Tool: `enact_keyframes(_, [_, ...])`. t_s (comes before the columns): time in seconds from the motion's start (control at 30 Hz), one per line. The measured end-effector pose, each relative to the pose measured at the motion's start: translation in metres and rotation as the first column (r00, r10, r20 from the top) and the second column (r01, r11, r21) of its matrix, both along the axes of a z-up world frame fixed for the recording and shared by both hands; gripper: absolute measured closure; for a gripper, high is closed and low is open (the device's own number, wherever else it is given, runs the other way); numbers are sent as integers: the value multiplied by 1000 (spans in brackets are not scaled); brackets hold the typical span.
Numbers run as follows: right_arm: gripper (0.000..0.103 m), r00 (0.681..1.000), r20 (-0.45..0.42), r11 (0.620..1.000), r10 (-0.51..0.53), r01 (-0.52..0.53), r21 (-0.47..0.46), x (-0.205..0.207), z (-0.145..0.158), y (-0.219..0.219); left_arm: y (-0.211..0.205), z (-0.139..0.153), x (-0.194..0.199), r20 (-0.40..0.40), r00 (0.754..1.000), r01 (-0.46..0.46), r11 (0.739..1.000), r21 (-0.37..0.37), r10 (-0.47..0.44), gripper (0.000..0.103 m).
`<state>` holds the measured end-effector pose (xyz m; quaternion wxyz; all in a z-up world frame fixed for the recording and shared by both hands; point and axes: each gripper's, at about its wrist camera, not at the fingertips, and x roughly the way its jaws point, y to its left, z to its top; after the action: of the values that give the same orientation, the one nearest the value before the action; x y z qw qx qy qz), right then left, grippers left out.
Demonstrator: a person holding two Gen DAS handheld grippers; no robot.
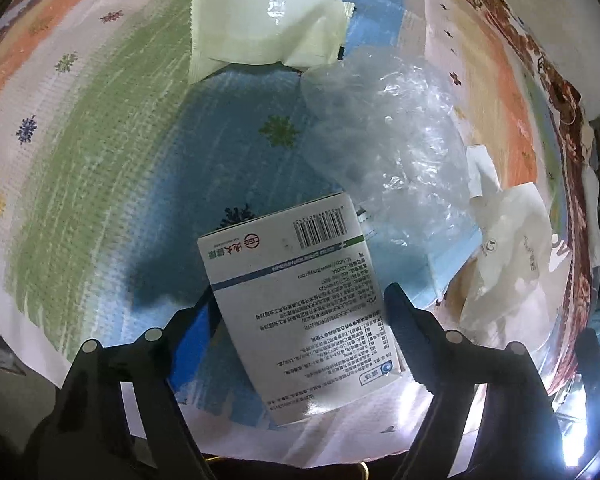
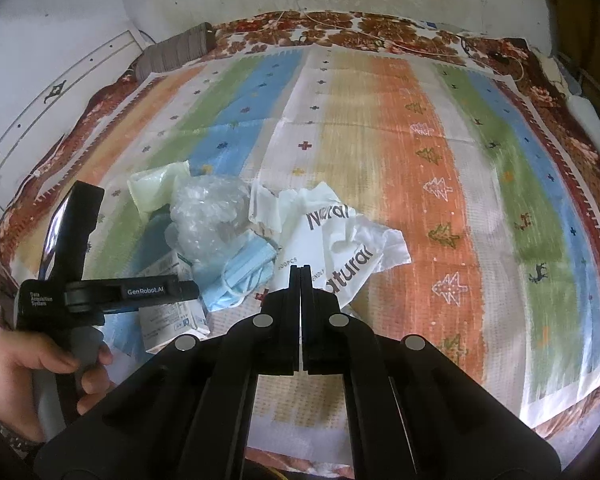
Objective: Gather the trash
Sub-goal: 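Grasp the white medicine box with the left tool while the right tool grasps the white wrapper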
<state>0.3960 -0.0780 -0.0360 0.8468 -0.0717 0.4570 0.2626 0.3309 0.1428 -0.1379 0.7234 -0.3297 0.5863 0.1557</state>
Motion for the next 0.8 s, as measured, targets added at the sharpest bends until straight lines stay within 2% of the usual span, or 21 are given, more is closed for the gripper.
enact_keyframes(0.13, [103, 1000, 3, 1000, 28, -28, -2, -6, 1, 4, 3, 11, -12, 15, 1000, 0, 1000, 25, 0, 24])
enact_keyframes(0.33, [100, 1000, -8, 1000, 4, -4, 25, -2, 1, -2, 3, 14, -15, 18, 1000, -9, 1000, 10, 9, 24])
enact_keyframes(0.37, [93, 1000, -12, 1000, -5, 5, 28, 0, 0, -3, 3, 15, -16, 19, 1000, -8, 1000, 12, 7, 24])
enact_keyframes(0.4, [78, 1000, -15, 999, -14, 15, 34, 2, 0, -4, 3, 16, -15, 22, 1000, -5, 1000, 17, 5, 24])
enact_keyframes(0.47, [68, 999, -14, 998, -28, 29, 47, 5, 0, -5, 1, 17, -11, 28, 1000, 5, 1000, 25, -5, 24])
enact_keyframes(0.53, [67, 999, -4, 999, -32, 33, 42, 8, -1, -2, -2, 18, -5, 32, 999, 15, 999, 37, -17, 24])
enact_keyframes(0.63, [58, 1000, -1, 999, -21, 21, 28, 15, -7, 4, -5, 21, -3, 36, 999, 25, 998, 53, -27, 24])
enact_keyframes(0.73, [57, 999, -20, 999, -33, 33, 4, 23, -15, 11, -2, 28, -4, 64, 998, 2, 998, 63, -6, 24])
enact_keyframes(0.8, [57, 999, -32, 999, -40, 40, -5, 27, -20, 14, -3, 34, -2, 89, 996, 23, 998, 59, -28, 24])
